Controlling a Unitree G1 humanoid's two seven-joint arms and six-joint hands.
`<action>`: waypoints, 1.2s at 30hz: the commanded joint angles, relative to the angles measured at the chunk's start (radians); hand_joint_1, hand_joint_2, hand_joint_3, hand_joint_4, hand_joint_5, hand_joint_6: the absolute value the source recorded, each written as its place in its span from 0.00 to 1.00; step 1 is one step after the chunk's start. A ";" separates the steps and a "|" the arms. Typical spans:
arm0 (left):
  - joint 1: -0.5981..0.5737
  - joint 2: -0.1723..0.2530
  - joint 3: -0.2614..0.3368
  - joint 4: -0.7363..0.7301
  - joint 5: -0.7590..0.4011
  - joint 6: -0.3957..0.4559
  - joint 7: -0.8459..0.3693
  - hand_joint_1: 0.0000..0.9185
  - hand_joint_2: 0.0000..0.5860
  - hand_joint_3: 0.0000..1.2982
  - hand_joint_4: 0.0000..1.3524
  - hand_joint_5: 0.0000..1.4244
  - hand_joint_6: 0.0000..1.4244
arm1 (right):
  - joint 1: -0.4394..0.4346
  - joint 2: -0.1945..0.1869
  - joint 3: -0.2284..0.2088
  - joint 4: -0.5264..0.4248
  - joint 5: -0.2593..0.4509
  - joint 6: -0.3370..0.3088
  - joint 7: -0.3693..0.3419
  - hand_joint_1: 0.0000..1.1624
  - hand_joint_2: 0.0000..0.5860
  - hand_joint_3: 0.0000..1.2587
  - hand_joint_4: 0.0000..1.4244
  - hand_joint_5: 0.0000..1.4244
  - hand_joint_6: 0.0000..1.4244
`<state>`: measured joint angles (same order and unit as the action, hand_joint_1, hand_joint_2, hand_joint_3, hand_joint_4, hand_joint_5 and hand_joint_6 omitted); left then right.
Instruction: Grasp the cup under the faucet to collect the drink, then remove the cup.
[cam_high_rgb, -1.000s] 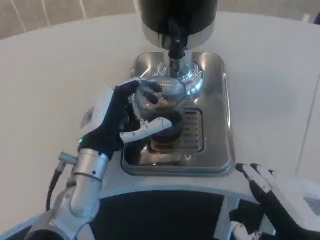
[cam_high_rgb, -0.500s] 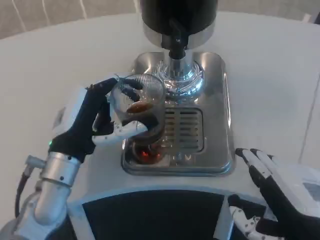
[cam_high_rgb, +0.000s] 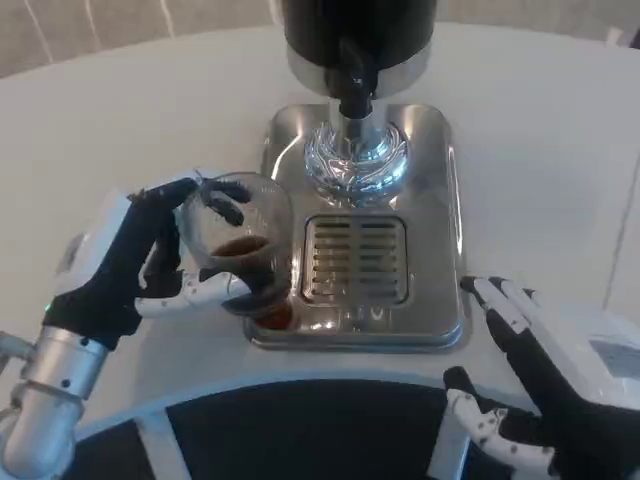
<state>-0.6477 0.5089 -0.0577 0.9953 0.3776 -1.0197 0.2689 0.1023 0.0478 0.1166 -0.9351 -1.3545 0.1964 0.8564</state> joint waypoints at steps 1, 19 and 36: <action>0.033 0.041 0.025 -0.026 -0.035 -0.062 -0.024 0.60 0.13 0.75 0.85 0.97 1.00 | -0.039 -0.019 -0.004 0.024 -0.003 -0.005 0.012 0.31 0.91 0.01 0.00 0.00 0.00; 0.186 0.093 0.109 -0.179 -0.137 -0.096 -0.163 0.60 0.12 0.75 0.85 0.98 1.00 | -0.081 -0.125 -0.005 0.004 0.043 -0.047 0.014 0.19 1.00 0.00 0.00 0.00 0.00; 0.361 0.092 0.187 -0.430 -0.232 -0.069 -0.290 0.61 0.11 0.75 0.85 0.98 1.00 | -0.003 -0.135 0.020 -0.063 0.031 -0.116 -0.003 0.17 1.00 0.00 0.00 0.00 0.00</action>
<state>-0.3065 0.5856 0.1084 0.6057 0.1808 -1.0844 -0.0074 0.0817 -0.0894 0.1302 -0.9805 -1.3177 0.1007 0.8598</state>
